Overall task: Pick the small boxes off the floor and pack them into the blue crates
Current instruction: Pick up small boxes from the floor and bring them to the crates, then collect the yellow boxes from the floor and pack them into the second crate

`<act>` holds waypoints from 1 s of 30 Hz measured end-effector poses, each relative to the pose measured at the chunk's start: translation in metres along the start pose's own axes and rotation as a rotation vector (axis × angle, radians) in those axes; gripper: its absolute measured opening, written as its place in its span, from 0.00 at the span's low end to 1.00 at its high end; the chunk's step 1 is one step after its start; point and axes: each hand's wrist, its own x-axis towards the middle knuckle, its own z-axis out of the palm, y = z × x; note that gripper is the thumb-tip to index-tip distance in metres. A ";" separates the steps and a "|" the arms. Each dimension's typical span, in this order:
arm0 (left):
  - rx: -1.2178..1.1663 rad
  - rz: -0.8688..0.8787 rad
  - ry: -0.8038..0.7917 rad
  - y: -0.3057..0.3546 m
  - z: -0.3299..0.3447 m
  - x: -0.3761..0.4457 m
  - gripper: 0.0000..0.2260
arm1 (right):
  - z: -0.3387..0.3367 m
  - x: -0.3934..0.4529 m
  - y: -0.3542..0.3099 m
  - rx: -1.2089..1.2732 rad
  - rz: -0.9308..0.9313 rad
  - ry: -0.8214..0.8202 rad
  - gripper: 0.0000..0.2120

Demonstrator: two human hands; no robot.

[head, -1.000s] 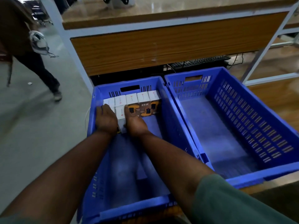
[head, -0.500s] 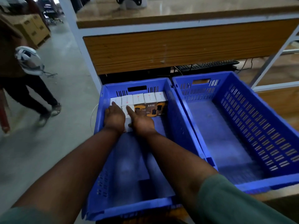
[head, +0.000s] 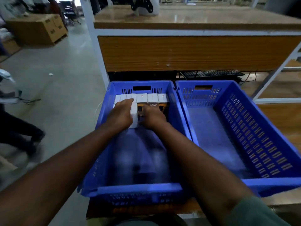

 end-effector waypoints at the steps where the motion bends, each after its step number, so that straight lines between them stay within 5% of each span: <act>1: -0.087 0.017 0.051 0.011 -0.003 -0.009 0.28 | -0.011 -0.011 0.003 0.022 0.003 0.022 0.19; 5: -0.402 0.163 0.177 0.059 -0.021 -0.042 0.18 | -0.061 -0.064 0.010 0.115 0.039 0.242 0.09; 13: -0.563 0.571 -0.154 0.165 -0.038 -0.092 0.10 | -0.104 -0.253 0.031 0.270 0.139 0.665 0.13; 19: -0.438 1.068 -0.323 0.225 -0.011 -0.189 0.11 | -0.064 -0.418 0.010 0.349 0.572 1.044 0.13; 30: -0.307 1.609 -1.200 0.207 0.044 -0.513 0.10 | 0.153 -0.707 -0.183 0.498 1.630 1.444 0.10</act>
